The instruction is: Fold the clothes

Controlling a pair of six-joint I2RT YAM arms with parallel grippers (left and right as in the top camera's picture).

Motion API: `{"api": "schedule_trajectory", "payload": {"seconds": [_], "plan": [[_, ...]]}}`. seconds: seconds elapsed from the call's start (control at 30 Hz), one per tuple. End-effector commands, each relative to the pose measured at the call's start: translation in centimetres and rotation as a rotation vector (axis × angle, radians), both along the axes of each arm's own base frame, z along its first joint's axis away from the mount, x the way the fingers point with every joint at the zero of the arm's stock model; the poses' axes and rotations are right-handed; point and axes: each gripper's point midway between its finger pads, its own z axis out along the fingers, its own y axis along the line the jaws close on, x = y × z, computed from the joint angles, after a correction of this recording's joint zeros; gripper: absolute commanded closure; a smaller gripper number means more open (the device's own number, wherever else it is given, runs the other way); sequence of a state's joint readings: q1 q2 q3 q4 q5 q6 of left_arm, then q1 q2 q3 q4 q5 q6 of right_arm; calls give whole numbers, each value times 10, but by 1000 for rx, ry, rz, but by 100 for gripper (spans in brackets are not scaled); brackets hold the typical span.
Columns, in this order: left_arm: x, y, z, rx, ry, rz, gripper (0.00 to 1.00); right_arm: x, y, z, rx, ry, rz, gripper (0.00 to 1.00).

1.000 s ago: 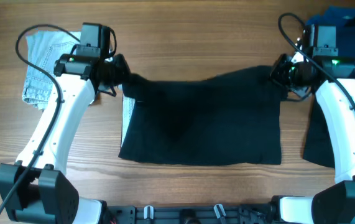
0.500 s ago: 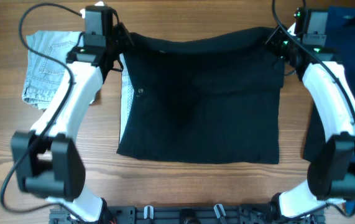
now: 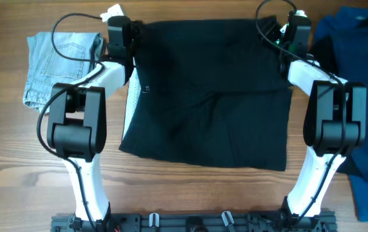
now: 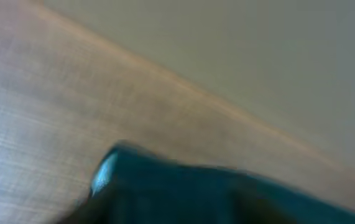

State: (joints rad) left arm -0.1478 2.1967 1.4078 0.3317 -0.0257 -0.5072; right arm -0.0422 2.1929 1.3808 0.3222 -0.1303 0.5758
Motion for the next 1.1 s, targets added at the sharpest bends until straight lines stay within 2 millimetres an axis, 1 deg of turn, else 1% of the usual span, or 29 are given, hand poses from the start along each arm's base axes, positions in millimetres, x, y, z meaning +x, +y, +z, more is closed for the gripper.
{"api": "schedule_trajectory", "payload": {"seconds": [0.0, 0.03, 0.07, 0.1, 0.13, 0.17, 0.2, 0.23, 0.3, 0.33, 0.37, 0.4, 0.43, 0.47, 0.5, 0.57, 0.63, 0.67, 0.7, 0.73, 0.77, 0.83, 0.87, 0.93, 0.97, 1.07], "plan": [[24, 4, 43, -25, -75, -101, 12, 12, 8, 40, -52, -138, 97, 1], [27, 7, 55, -40, -56, -135, 12, 11, 14, 55, -65, -164, 159, 0], [28, 12, 65, -53, -24, -152, 12, 8, 19, 66, -74, -169, 209, 1], [27, 18, 69, -60, 15, -151, 15, 2, 22, 72, -81, -147, 240, 1], [25, 25, 73, -62, 55, -142, 21, -6, 21, 75, -86, -97, 249, 0], [19, 31, 74, -47, 103, -141, 30, -15, 21, 76, -94, -51, 259, 1], [10, 35, 72, -26, 156, -146, 42, -35, 23, 77, -100, 38, 276, 0], [-6, 41, 67, -8, 228, -151, 61, -52, 23, 76, -108, 107, 292, 1], [-34, 47, 53, -6, 366, -145, 77, -86, 22, 78, -126, 219, 324, 0], [-53, 49, 46, 3, 447, -152, 82, -108, 21, 81, -152, 281, 352, 2], [-65, 50, 42, 8, 498, -154, 87, -119, 20, 82, -163, 314, 358, 9], [-81, 50, 36, 14, 563, -164, 91, -138, 9, 78, -181, 397, 312, 34], [-101, 51, 31, 8, 645, -164, 92, -154, 0, 72, -190, 476, 272, 56], [-113, 51, 26, 2, 700, -164, 90, -168, -3, 66, -166, 541, 251, 59], [-126, 50, 21, -2, 755, -167, 88, -183, -5, 58, -149, 610, 251, 59], [-148, 47, 9, -9, 851, -172, 85, -198, -8, 46, -140, 691, 247, 55], [-164, 36, -9, -32, 908, -208, 87, -208, -17, 38, -173, 757, 219, 46], [-169, 27, -16, -43, 910, -265, 87, -213, -25, 34, -208, 785, 191, 45], [-175, 14, -25, -60, 903, -347, 82, -216, -31, 31, -230, 801, 161, 44], [-180, 3, -32, -84, 896, -402, 75, -217, -36, 29, -238, 814, 122, 43], [-183, -5, -38, -97, 883, -448, 70, -218, -37, 26, -233, 817, 114, 42], [-182, -8, -47, -95, 865, -459, 69, -222, -39, 21, -237, 833, 109, 41], [-179, -8, -52, -92, 843, -460, 67, -223, -41, 17, -247, 837, 100, 41], [-176, -8, -56, -87, 820, -460, 66, -221, -41, 12, -248, 825, 98, 40], [-175, -8, -57, -87, 813, -460, 65, -221, -41, 8, -249, 821, 98, 37], [-174, -8, -60, -85, 805, -460, 57, -225, -41, -6, -250, 823, 98, 37]]}}
